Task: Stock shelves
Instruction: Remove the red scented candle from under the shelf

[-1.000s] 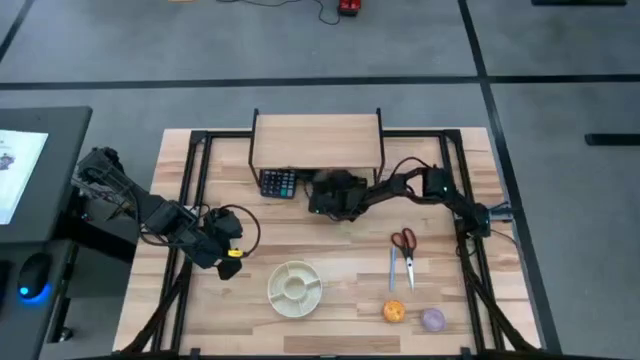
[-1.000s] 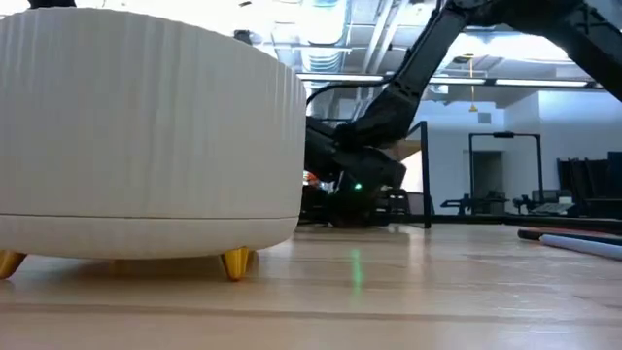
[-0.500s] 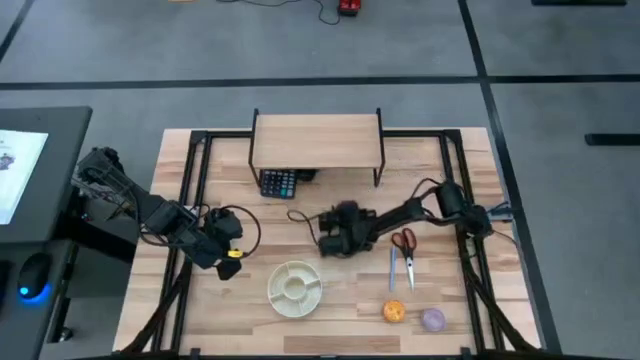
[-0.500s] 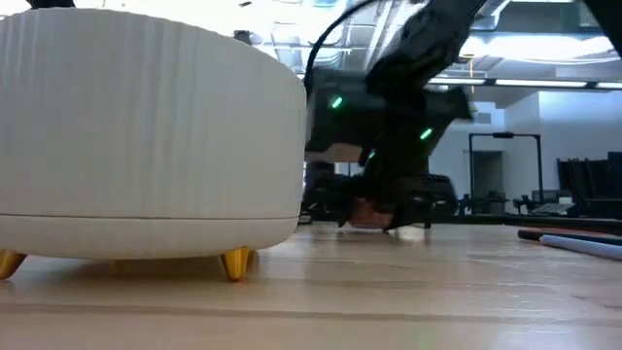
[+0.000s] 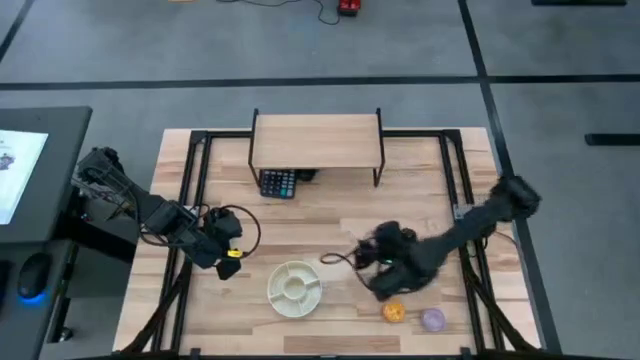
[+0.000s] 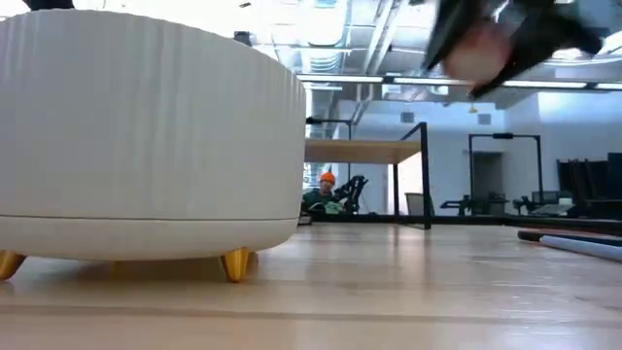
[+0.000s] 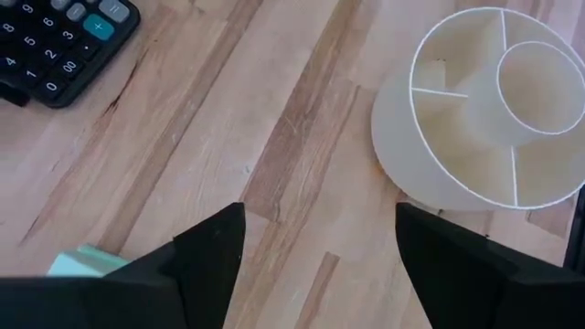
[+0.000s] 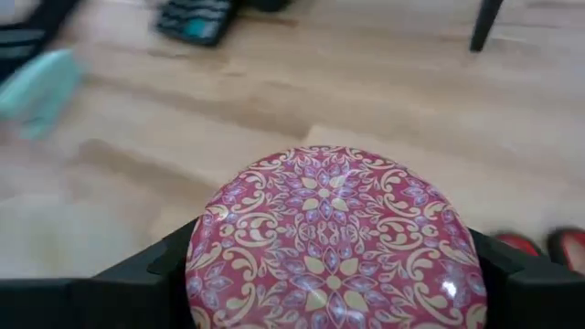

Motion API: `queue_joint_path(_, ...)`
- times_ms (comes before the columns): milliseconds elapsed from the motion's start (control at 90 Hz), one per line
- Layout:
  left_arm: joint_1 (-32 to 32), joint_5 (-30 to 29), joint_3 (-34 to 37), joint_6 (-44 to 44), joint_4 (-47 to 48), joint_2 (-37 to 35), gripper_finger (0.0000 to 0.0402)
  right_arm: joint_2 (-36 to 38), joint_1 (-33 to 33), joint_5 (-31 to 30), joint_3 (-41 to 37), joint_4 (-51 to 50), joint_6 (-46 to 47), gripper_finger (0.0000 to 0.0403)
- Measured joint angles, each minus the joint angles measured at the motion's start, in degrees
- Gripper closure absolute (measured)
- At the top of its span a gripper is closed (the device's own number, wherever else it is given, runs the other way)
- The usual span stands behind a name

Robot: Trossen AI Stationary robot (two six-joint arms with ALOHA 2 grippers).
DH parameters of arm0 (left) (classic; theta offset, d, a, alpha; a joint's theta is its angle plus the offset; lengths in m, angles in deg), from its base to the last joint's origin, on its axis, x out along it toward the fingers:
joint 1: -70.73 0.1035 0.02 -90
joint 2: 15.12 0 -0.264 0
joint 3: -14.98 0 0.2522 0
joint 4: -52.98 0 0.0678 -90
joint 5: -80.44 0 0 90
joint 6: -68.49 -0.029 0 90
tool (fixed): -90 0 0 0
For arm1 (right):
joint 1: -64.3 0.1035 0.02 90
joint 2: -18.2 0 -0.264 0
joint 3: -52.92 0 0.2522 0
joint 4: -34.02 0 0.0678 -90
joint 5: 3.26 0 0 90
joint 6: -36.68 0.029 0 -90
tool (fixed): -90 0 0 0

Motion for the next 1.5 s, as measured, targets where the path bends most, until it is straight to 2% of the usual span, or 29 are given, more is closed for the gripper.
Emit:
queue_joint_path(78,0.0,0.0,0.0,0.4,-0.1,0.0,0.0144,3.0,4.2,0.5,0.0,-0.6,0.3,0.0131)
queue_joint_path(167,0.0,0.0,0.0,1.0,-0.1,0.0,0.0144,3.9,8.4,0.8,0.0,-3.3,5.0,0.0131)
queue_joint_path(289,0.0,0.0,0.0,1.9,-0.1,0.0,0.0144,2.0,12.2,6.8,-1.4,-8.4,11.0,0.0131)
queue_joint_path(378,0.0,0.0,0.0,2.3,-0.1,0.0,0.0144,0.5,12.5,9.6,-4.9,-6.3,11.4,0.0131)
queue_joint_path(478,0.0,0.0,0.0,2.4,0.1,0.0,0.0144,0.1,10.0,9.6,-9.7,5.1,3.8,0.0131)
queue_joint_path(656,0.0,0.0,0.0,2.0,0.2,0.0,0.0144,-0.2,2.4,14.4,-18.9,33.5,-24.6,0.0131)
queue_joint_path(756,0.0,0.1,0.0,2.0,0.2,0.0,0.0144,-0.2,-1.2,15.5,-23.5,42.6,-35.8,0.0131)
queue_joint_path(956,0.0,0.4,0.0,2.1,0.2,0.0,0.0144,-0.2,-5.3,15.7,-30.6,50.3,-53.2,0.0129)
queue_joint_path(1067,0.0,0.4,0.0,2.4,0.1,0.0,0.0144,-0.2,-6.1,17.1,-33.8,56.1,-59.8,0.0117)
queue_joint_path(1267,0.0,0.4,0.0,2.4,0.1,0.0,0.0144,-0.2,-6.4,20.3,-37.9,59.4,-66.5,0.0121)
queue_joint_path(1500,0.0,0.4,0.0,2.4,-0.4,0.0,0.0144,0.1,-6.5,24.0,-40.0,59.4,-66.4,0.0116)
